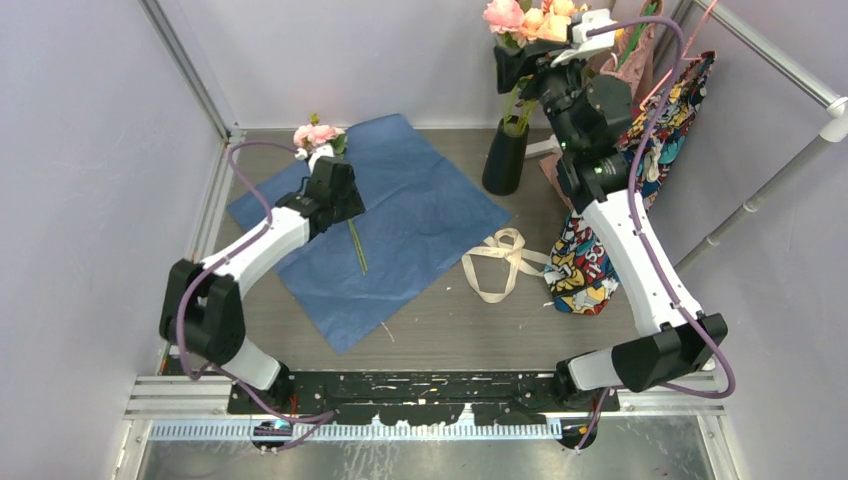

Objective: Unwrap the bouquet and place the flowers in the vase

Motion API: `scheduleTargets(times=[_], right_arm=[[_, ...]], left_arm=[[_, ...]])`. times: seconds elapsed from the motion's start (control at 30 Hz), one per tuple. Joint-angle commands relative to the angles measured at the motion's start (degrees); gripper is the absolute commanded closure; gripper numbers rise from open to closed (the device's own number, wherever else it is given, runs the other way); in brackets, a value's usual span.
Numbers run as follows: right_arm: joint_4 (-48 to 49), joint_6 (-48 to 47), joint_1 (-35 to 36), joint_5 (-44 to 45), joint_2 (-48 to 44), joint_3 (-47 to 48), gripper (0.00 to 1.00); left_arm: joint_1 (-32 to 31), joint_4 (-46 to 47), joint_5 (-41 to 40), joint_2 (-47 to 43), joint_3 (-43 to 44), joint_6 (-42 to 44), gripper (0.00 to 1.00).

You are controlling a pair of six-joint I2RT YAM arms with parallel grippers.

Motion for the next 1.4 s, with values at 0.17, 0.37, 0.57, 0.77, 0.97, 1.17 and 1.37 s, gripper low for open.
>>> scheduleTargets(times=[0.17, 0.37, 0.57, 0.77, 0.97, 1.17, 1.37], right_arm=[[2.3, 2.1, 8.5, -0.2, -4.0, -9.1, 0.24], [2.7, 3.8, 9.3, 0.2, -3.2, -12.4, 0.25], [3.6, 5.2, 9.4, -0.3, -1.5, -14.4, 0.25], [4.2, 5.6, 9.7, -0.6, -0.1, -15.7, 0.25], [5.4, 6.2, 9.8, -0.9, 0.8, -16.6, 0.25], [5.2, 6.0, 9.8, -0.9, 1.9, -16.6, 0.26], [5.2, 5.8, 9.8, -0.4, 2.3, -17.0, 0.26]], left_arm=[[2.9, -1.8, -2.5, 13.4, 10.6, -1.8, 0.55], [3.5, -1.7, -4.5, 19.4, 15.7, -0.5, 0.59], [5.8, 0.8, -3.8, 21.4, 15.4, -1.1, 0.59], [9.8, 3.8, -1.5, 21.4, 13.7, -0.7, 0.55], [11.5, 4.0, 2.8, 25.5, 15.5, 0.9, 0.55], [11.6, 4.4, 4.5, 28.3, 16.7, 1.0, 0.55], [11.6, 4.4, 4.5, 28.3, 16.8, 1.3, 0.58]])
